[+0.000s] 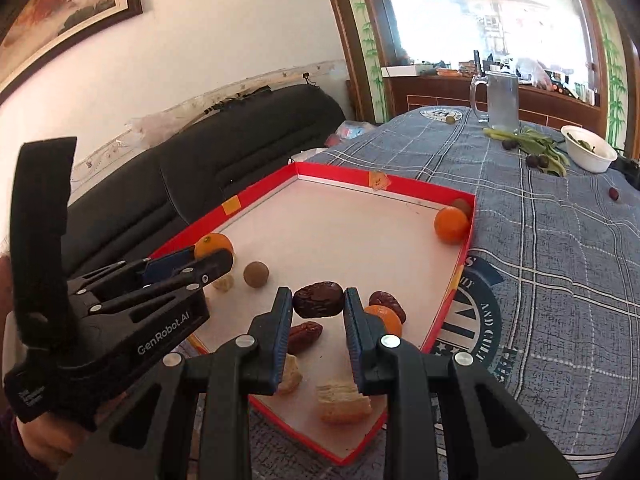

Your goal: Organize fruits

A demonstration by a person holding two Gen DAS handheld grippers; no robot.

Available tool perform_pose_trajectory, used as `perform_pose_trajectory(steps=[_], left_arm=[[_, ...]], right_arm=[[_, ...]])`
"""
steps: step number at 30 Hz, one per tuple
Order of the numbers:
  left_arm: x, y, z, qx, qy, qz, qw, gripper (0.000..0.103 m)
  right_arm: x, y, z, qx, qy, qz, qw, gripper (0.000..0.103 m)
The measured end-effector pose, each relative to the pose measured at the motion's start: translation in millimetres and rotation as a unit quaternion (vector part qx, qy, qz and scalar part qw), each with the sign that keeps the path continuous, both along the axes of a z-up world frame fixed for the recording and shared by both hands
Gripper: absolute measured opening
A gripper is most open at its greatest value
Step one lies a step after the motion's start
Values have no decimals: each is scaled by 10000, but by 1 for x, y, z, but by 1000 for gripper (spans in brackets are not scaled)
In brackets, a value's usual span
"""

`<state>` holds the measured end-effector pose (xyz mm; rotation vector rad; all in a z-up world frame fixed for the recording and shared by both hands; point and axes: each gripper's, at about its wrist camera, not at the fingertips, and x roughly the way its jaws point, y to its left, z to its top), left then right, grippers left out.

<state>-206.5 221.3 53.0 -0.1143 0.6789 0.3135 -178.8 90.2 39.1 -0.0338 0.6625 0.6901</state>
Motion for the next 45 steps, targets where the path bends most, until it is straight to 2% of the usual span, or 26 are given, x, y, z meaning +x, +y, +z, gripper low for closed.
perform_pose_trajectory(steps=[13,21,24,26,28,30,32,35,38,41,45], left_arm=[[10,-9,-6,228,89,-20,9997,33],[16,-15,-6,317,94,13,9995,33],[16,-19,-6,354,107,17,9993,34],[16,-20,-5,354,111,12,9993,35],[17,-20,-5,335,124,45,9994,42],[16,-19,-4,313,95,59,9994,54],[14,-20,-2,352,68,61,9993,64],[10,-22,2,433,-26,77,9990,70],[6,-20,6,409,-89,132,9990,83],[1,-17,10,365,-179,215,9989,90],[-7,-16,18,423,-259,341,9982,96]], right_arm=[[6,-4,-6,140,-60,8,9999,25],[19,-7,-8,347,172,-49,9992,26],[18,-8,-8,361,171,-58,9992,27],[17,-8,-8,378,160,-41,9992,33],[17,-11,-7,423,144,-112,9989,38],[20,-15,-7,547,232,-137,9981,42],[22,-19,-6,687,269,-200,9971,42],[22,-23,-5,757,251,-285,9964,43],[20,-26,-4,810,217,-350,9959,43],[16,-28,-1,813,41,-446,9957,46],[7,-30,4,744,-381,-575,9948,58]])
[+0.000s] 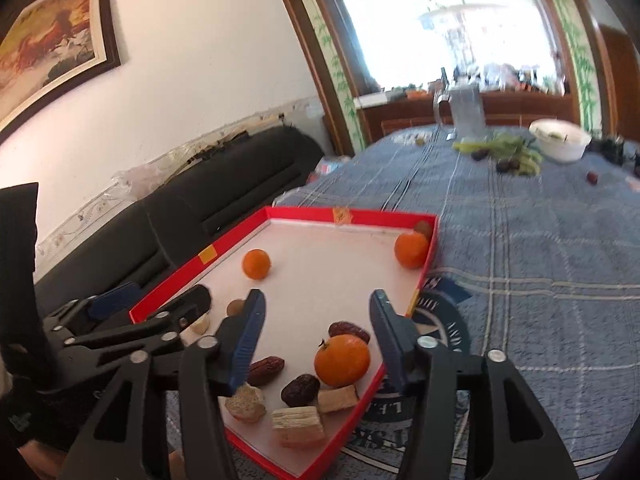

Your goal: Organize fruits

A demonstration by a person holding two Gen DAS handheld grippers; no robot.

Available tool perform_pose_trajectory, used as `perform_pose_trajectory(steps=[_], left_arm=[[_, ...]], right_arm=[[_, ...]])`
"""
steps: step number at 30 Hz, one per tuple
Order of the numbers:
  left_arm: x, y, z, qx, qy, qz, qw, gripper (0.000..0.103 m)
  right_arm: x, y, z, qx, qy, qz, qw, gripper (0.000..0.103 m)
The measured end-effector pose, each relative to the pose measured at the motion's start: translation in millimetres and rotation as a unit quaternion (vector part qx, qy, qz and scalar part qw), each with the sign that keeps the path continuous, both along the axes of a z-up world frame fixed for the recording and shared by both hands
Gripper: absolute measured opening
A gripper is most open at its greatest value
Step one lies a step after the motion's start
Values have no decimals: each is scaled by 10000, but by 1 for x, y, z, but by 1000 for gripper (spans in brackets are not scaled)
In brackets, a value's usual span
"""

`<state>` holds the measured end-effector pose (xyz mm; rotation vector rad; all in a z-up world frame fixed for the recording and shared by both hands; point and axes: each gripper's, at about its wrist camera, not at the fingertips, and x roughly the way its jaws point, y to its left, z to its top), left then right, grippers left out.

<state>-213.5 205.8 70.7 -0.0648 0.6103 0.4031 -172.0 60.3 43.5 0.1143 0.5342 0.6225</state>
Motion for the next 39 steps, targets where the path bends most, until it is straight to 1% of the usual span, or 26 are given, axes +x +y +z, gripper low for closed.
perform_pose_trajectory(steps=[2,5,8,10,12,15,17,21,24,30,36,39], left_arm=[[-6,1,3,-12,-69,29,10000,98],[-17,2,9,-38,-202,115,9997,103],[-30,-2,16,70,-409,106,9991,103],[-35,-6,18,79,-449,48,9989,103],[-37,-9,20,62,-413,-35,9991,103],[-44,-16,21,183,-350,-104,9992,103],[-48,-21,22,248,-342,-106,9991,103],[-59,-29,26,348,-314,-54,9989,103],[-65,-32,30,353,-321,8,9989,103],[-83,-40,41,415,-443,71,9981,103],[-95,-50,47,344,-446,2,9984,103],[-98,-55,48,364,-416,-33,9985,103]], right_arm=[[-5,-2,3,-7,-195,-71,9998,60],[-9,-5,4,-38,-315,-114,9994,64],[-13,-6,3,-210,-371,-141,9990,64],[-19,-9,3,-289,-420,-147,9986,64],[-24,-14,2,-311,-355,-142,9988,65],[-30,-22,3,-317,-171,-150,9992,65],[-36,-30,7,-264,-160,-164,9994,66],[-51,-40,17,-231,-263,-222,9991,69],[-63,-45,25,-156,-340,-222,9991,70],[-88,-52,43,-36,-511,-179,9985,72],[-108,-58,55,66,-762,-129,9970,77],[-110,-61,58,147,-788,-110,9967,78]])
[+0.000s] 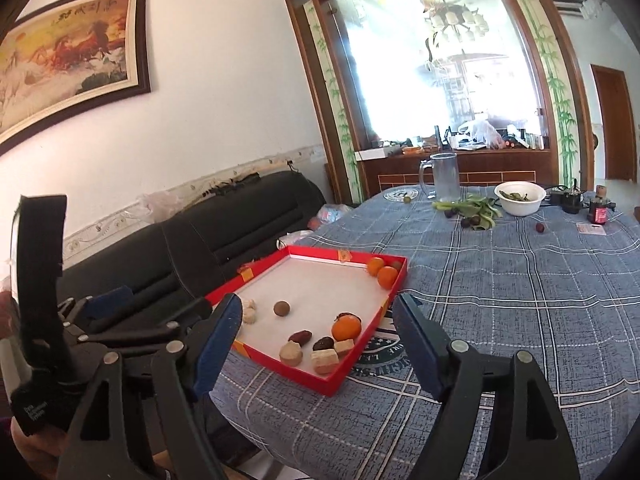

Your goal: Organize fruits

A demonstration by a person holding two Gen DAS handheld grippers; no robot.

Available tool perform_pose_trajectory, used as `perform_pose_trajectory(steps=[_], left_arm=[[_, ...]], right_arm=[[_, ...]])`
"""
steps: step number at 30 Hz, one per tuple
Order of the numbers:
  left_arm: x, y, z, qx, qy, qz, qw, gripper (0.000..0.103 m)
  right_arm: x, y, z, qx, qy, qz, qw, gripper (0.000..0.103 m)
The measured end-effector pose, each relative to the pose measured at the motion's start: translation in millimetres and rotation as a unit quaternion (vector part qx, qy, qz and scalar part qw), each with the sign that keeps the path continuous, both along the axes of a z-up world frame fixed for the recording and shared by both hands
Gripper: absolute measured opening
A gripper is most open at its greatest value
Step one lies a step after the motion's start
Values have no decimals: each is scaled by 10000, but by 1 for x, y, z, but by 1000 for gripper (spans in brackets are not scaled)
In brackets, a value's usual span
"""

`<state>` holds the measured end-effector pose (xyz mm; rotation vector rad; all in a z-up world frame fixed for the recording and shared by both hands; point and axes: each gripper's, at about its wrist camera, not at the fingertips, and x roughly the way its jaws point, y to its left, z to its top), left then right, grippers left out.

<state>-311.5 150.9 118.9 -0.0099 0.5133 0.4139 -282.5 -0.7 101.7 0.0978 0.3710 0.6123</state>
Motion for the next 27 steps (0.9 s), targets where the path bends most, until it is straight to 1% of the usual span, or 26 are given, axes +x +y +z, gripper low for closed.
perform_pose_trajectory(steps=[7,15,27], left_arm=[[-8,-7,-2,-21,23,52,10000,103],[-12,-11,-6,2,57,-12,10000,103],[-11,-13,-9,-34,98,-59,9999,103]], right_arm=[[-4,-1,-1,1,9,58,10000,78],[-7,-4,-3,35,90,117,9999,78],[-6,-4,-6,8,103,129,9999,78]])
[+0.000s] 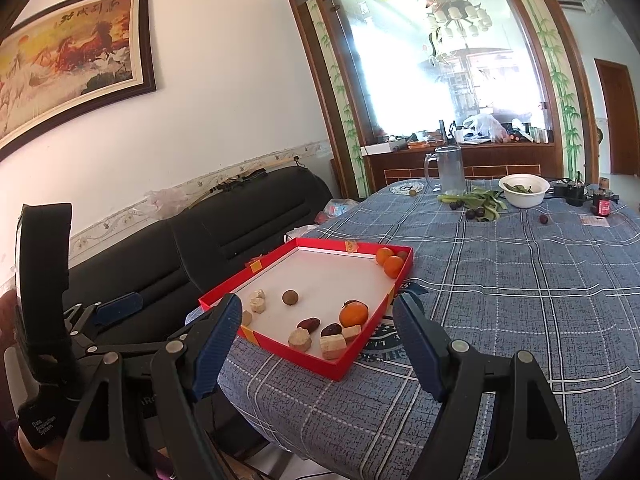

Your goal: Organize fruits

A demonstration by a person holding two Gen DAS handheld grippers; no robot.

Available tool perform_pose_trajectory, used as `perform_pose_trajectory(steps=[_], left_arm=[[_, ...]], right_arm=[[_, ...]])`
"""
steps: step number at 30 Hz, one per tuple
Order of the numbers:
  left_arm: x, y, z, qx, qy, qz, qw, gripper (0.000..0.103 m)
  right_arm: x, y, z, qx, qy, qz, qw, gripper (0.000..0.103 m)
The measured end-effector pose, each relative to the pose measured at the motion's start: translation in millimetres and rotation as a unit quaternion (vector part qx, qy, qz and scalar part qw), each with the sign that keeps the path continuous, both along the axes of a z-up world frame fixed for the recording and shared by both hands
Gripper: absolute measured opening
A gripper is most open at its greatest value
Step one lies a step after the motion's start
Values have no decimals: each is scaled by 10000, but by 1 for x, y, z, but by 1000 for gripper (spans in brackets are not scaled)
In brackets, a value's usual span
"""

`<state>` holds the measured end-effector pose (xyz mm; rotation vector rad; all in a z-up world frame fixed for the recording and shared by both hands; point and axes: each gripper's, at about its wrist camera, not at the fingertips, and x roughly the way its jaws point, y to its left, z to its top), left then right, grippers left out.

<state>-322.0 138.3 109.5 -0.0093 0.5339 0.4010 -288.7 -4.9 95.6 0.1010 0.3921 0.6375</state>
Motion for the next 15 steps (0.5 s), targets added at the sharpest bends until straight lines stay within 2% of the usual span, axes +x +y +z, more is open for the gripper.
perform_pose_trajectory(steps=[15], left_arm=[[17,1,-13,-77,192,-59,9998,103]], right_arm=[[8,3,-7,-58,28,-22,10000,78]])
